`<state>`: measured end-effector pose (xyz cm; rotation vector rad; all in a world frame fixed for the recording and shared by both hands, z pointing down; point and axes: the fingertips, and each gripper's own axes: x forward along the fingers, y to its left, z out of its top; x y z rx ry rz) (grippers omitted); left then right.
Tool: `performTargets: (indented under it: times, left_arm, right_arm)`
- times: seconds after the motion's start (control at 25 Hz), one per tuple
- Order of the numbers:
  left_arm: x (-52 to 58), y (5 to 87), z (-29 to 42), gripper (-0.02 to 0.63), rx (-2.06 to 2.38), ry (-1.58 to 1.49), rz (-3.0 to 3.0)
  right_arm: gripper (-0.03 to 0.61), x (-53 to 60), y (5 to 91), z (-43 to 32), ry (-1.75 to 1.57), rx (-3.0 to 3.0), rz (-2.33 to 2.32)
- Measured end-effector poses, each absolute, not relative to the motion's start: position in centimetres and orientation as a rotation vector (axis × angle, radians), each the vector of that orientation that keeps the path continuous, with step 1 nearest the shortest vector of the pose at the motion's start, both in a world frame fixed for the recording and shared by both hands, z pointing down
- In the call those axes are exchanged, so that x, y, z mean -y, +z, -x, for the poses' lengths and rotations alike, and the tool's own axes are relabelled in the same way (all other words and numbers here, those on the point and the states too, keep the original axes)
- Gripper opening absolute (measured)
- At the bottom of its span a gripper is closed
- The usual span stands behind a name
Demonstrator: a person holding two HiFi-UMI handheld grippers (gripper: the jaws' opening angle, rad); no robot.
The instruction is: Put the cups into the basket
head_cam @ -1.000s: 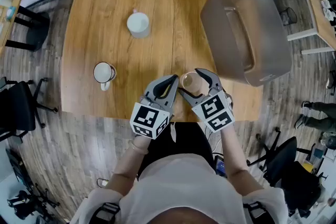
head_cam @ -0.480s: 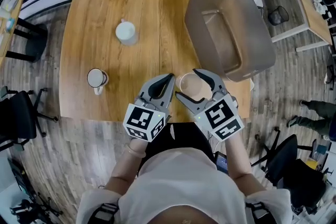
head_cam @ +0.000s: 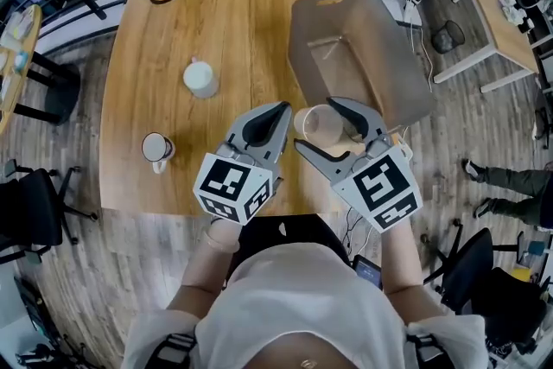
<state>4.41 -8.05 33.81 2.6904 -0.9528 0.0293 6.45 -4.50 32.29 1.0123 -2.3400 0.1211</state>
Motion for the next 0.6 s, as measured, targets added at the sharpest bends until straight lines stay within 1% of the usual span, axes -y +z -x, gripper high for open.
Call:
performTargets:
  times: [0.2, 0.4, 0.6]
  left_arm:
    - [10.5, 30.8, -6.8, 0.006, 0.934, -0.024, -2.749]
    - [12.9, 28.1, -10.6, 0.005, 0.918, -0.071, -2.799]
    - [15.6, 27.7, -13.6, 0.006, 0.895, -0.08, -2.811]
  right_arm:
    - [0.341, 7.2, 29.7, -9.0, 0.103, 2.346, -1.063]
    - [0.341, 10.0, 28.4, -12.3, 0.075, 2.322, -1.113]
    - [0.341, 12.8, 28.8, -15.7, 0.083, 2.275, -1.142]
